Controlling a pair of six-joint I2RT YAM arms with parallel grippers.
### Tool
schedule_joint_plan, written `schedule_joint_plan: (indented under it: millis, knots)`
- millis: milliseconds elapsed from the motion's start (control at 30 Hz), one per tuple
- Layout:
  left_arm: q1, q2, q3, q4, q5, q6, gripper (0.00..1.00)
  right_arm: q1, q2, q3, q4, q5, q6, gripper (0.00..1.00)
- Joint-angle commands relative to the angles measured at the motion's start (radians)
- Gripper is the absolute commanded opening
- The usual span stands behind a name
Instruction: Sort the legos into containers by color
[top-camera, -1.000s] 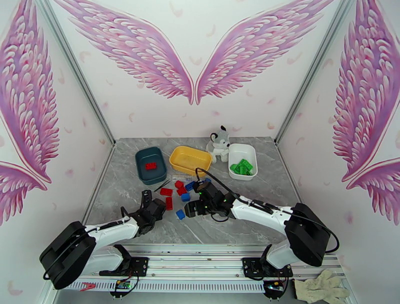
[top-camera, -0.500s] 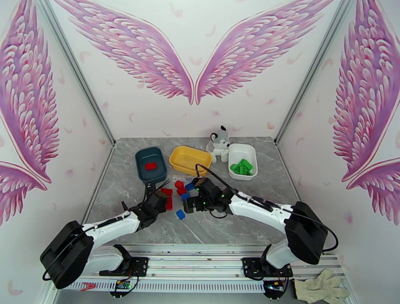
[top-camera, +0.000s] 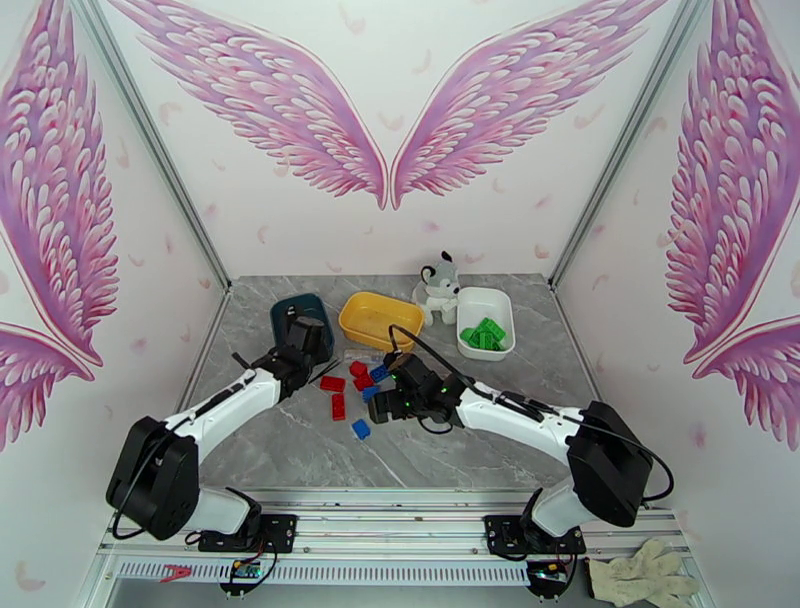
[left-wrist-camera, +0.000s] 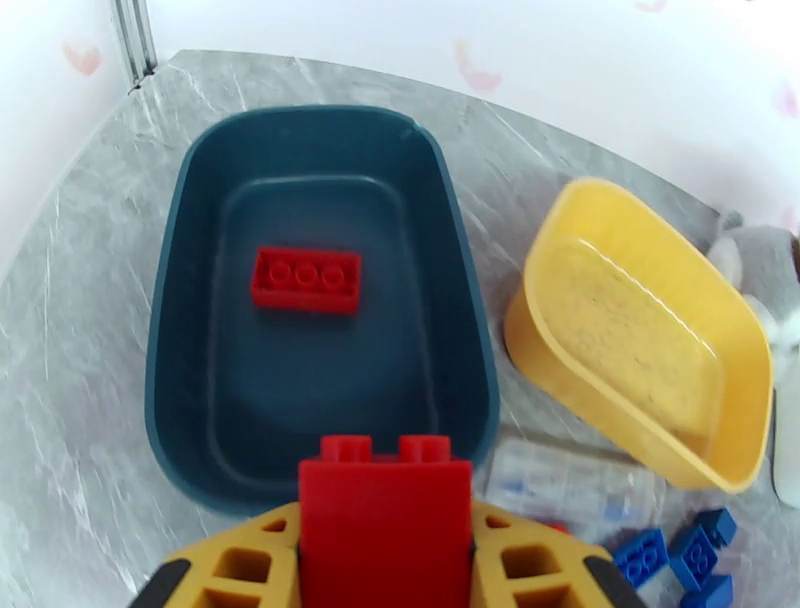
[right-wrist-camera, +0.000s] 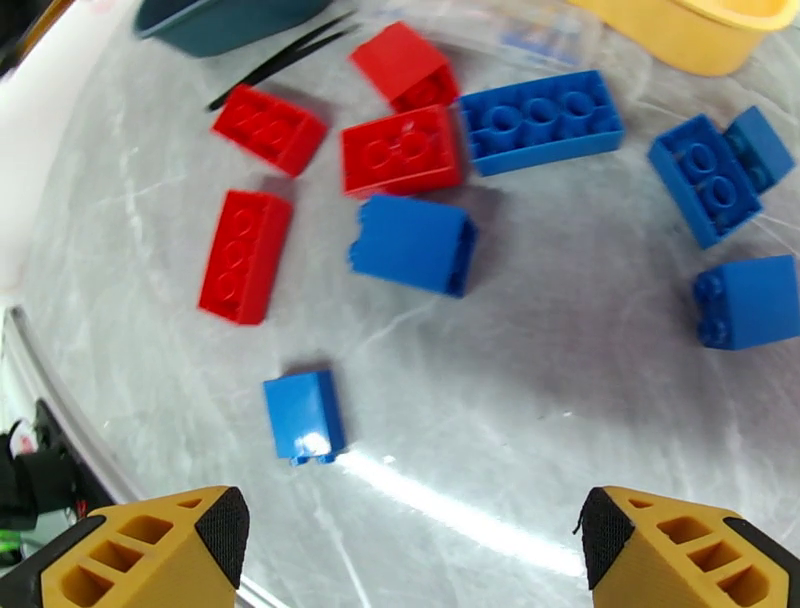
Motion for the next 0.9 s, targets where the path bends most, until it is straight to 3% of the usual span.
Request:
schedule_joint_plan:
  millis: [0, 133, 300, 667, 867]
  knots:
    - [0.031, 0.067, 0.087, -0.049, 0.016, 0.045, 0.5, 0.008, -0.076, -0.035, 0.061, -0.052, -0.05, 1.0]
    - [0.034, 0.079, 0.111, -0.057, 0.006, 0.056, 0.68, 0.008, -0.125, -0.064, 0.095, -0.075, -0.054, 0.99]
    - [-0.001, 0.006, 0.044, -0.041, 0.013, 0.059, 0.7, 0.01, -0.14, -0.071, 0.097, -0.064, -0.052, 0.99]
    - [-0.211, -0.166, -0.218, -0.025, 0.012, 0.013, 0.75, 0.007, -0.088, -0.044, 0.065, -0.023, -0.035, 0.96]
    - [-0.282, -0.257, -0.344, -0.037, 0.014, -0.041, 0.77, 0.007, -0.086, -0.046, 0.073, -0.027, -0.031, 0.95]
